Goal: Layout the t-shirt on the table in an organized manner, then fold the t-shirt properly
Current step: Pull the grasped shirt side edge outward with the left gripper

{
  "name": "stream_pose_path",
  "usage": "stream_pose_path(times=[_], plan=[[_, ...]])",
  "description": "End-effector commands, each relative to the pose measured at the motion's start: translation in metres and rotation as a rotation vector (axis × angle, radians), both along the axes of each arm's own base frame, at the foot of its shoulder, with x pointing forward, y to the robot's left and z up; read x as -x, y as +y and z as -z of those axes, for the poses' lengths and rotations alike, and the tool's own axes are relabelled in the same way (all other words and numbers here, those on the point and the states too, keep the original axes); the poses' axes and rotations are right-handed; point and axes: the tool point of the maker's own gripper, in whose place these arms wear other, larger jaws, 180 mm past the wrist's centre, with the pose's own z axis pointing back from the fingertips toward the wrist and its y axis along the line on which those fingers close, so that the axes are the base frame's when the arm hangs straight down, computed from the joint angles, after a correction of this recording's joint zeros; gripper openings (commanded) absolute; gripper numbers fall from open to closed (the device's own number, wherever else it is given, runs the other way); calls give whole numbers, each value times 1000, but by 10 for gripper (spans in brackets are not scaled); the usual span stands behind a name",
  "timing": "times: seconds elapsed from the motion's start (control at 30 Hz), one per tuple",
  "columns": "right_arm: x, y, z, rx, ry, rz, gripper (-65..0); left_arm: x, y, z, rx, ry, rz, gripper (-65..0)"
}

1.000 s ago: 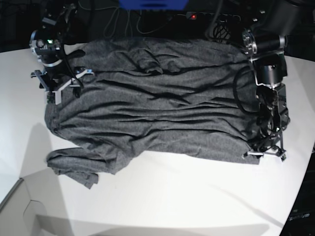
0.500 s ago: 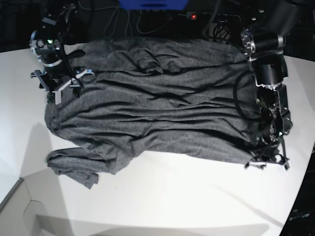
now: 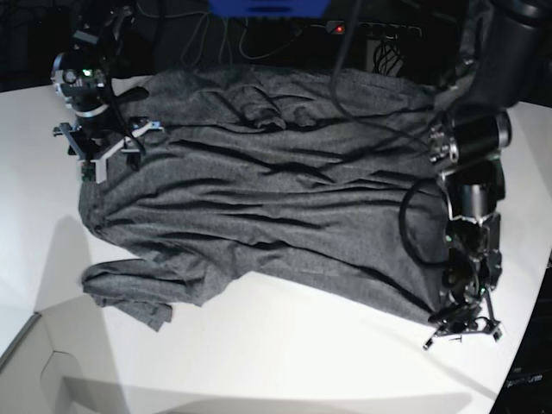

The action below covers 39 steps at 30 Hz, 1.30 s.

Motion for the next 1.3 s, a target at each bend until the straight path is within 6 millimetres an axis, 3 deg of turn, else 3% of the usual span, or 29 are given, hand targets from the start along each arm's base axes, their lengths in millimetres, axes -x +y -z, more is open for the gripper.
stream_pose_path(times=[0.0,0.1,0.37,0.6,0.77,0.97,1.27], plan=[[-6,-3,-12,9,-48,3,-310,-20,10,-35,-25,-84,-26,-646],[-5,-3,-12,11,-45,3,-310,-25,13,-29,-72,-73,-55,-645],[-5,-4,-12,12,-45,4,-310,-37,36,-64,-155,-144,-97,-638],[-6,-4,-13,13,-51,3,-310,-41,46,-80,-167,-166,-110,-441],[-8,-8,-16,33,-55,-9,-310,-37,50,-76,-168,-160,-111,-403],[-14,-13,-34,64,-102,-12,-310,-10,44,-19,-167,-61,-93,-403],[-17,-25,-42,113,-113,-28,-305,59,34,84,-135,152,-60,-403]])
